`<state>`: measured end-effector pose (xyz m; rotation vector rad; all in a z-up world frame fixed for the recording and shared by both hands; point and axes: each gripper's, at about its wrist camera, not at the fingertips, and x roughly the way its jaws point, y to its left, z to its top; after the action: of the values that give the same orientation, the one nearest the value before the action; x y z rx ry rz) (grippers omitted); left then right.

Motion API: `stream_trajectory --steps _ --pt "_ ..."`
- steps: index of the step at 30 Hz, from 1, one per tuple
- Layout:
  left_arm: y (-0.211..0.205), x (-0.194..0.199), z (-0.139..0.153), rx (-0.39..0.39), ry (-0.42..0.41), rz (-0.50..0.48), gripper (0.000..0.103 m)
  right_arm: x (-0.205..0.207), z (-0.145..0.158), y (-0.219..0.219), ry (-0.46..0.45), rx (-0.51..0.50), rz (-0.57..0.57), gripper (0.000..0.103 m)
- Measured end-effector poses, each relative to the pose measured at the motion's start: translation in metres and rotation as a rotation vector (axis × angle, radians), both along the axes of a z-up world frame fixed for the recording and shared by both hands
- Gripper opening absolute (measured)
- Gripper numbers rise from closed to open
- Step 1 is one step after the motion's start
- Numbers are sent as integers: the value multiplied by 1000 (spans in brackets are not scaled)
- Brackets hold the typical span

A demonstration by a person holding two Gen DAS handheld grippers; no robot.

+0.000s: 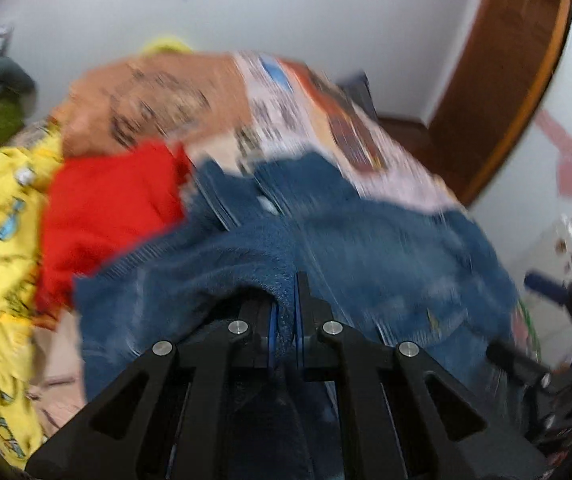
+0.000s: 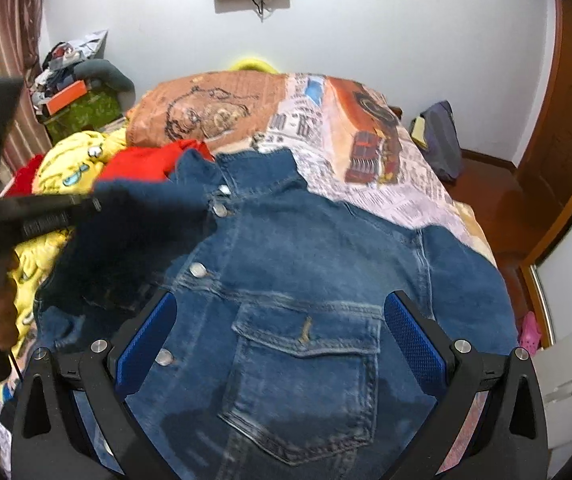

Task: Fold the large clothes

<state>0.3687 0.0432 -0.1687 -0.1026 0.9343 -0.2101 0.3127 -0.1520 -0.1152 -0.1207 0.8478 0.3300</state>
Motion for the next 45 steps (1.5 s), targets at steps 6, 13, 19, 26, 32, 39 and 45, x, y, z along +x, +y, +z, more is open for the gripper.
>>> stream_trajectory --steps 6,13,19,26,32,39,45 --pt "-34 -14 -41 27 124 -92 6 -2 -12 -12 39 -16 -17 103" --pt "-39 -24 -58 4 204 -147 42 -5 -13 -16 45 -31 -23 103" --pt "-20 -48 -31 36 125 -123 55 -4 -4 -3 36 -40 3 103" --pt "64 -73 5 63 7 64 63 -4 7 46 -2 -62 126 103" --pt "125 -93 2 146 -7 204 63 -2 0 108 4 -107 295 103" --pt "173 -112 -22 128 42 300 63 7 -31 182 65 -207 468 103" --pt "187 -123 -38 157 62 328 63 23 -64 225 137 -292 530 103"
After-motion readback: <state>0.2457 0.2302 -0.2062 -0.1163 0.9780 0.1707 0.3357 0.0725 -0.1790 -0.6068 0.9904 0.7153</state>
